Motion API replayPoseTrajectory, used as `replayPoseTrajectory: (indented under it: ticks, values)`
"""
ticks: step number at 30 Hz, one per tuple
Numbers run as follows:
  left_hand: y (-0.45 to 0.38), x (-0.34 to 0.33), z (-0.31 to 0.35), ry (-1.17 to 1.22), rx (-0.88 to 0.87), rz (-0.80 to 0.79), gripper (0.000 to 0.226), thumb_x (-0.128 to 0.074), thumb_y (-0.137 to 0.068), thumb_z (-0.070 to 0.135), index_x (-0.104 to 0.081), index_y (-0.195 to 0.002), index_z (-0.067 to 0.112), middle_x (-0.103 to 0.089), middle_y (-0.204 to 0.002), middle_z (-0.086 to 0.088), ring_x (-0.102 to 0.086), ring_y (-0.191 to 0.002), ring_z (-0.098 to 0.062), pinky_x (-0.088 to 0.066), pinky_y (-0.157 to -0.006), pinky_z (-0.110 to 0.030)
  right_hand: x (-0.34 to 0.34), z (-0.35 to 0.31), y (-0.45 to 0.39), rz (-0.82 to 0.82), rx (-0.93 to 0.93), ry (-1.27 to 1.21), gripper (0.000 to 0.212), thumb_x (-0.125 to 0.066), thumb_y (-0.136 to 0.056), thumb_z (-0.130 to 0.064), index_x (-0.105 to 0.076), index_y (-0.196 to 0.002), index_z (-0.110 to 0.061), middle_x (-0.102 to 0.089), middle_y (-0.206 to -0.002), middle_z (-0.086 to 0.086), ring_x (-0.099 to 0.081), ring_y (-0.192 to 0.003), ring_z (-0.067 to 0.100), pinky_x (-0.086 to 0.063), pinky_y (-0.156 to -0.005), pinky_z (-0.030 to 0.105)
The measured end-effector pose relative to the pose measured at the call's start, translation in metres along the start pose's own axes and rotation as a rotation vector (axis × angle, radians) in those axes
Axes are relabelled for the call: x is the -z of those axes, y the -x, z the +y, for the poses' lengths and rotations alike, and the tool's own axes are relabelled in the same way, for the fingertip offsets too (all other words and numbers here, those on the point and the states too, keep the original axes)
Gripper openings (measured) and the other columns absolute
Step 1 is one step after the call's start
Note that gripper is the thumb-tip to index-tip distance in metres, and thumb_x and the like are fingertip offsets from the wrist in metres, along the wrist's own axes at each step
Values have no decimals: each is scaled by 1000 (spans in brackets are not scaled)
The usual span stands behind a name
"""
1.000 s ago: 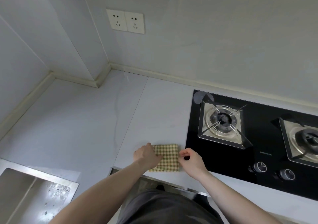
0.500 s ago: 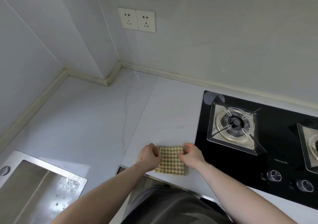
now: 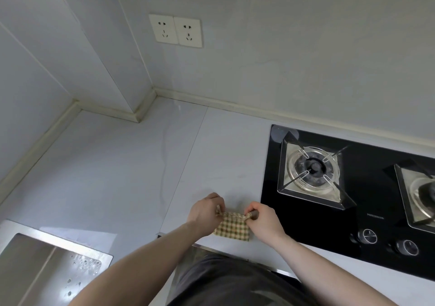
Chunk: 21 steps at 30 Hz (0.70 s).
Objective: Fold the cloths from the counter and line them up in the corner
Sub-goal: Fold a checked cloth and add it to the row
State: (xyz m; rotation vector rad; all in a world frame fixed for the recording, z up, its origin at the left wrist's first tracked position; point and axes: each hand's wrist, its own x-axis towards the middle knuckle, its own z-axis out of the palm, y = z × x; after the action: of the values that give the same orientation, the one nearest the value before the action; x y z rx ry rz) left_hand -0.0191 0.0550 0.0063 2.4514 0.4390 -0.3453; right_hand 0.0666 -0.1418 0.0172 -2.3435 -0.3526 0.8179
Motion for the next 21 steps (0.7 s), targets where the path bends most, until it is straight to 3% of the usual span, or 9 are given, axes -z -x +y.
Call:
replayPoseTrajectory:
  ticks: [4, 8, 11, 15, 17, 18, 21]
  values:
    - [12, -7, 0, 9, -31, -9, 21, -62, -76, 12, -65, -91, 27, -61, -115, 16, -64, -96, -17, -54, -78, -37, -1, 10, 15, -3, 106, 81, 25, -63, -77, -9, -67, -79, -33, -69, -92, -17, -66, -82, 4, -56, -77, 28]
    - [27, -16, -11, -43, -14, -99, 23, -64, -78, 38, -70, -101, 33, -48, -142, 23, -54, -124, -9, -51, -92, -29, -6, 22, 25, -95, 168, 236, 17, -64, -81, -24, -71, -91, -36, -58, -114, -28, -56, -106, -1, -45, -95, 19]
    - [34, -18, -12, -15, 15, -88, 25, -62, -83, 46, -74, -101, 36, -48, -142, 25, -52, -125, -5, -50, -97, -30, -12, 25, 29, -112, 165, 276, 16, -62, -85, -34, -72, -97, -36, -49, -120, -32, -47, -110, 0, -38, -97, 17]
    - [35, -15, -4, 51, 110, -39, 11, -64, -86, 31, -71, -94, 35, -64, -113, 17, -56, -112, -11, -52, -86, -30, -15, 18, 30, -93, 146, 287, 11, -62, -91, -34, -71, -95, -32, -49, -116, -28, -46, -106, 5, -36, -89, 20]
    - [36, -11, 1, 67, 161, -57, 22, -64, -81, 22, -60, -99, 34, -62, -104, 9, -58, -99, -13, -49, -71, -28, -15, 14, 33, -98, 136, 311, 2, -66, -89, -31, -64, -90, -31, -55, -107, -20, -50, -100, 9, -38, -80, 22]
    - [37, -9, 4, 84, 177, -73, 30, -63, -78, 20, -56, -104, 33, -61, -104, 8, -58, -96, -13, -46, -67, -27, -15, 13, 35, -97, 122, 305, 8, -68, -88, -29, -60, -89, -30, -56, -101, -18, -52, -96, 10, -39, -76, 23]
    - [35, -6, 12, 149, 178, -105, 41, -63, -77, 22, -60, -117, 32, -63, -108, 13, -58, -101, -12, -46, -72, -25, -4, 15, 42, -79, 46, 175, 23, -73, -81, -23, -54, -91, -31, -59, -90, -12, -56, -84, 8, -40, -63, 21]
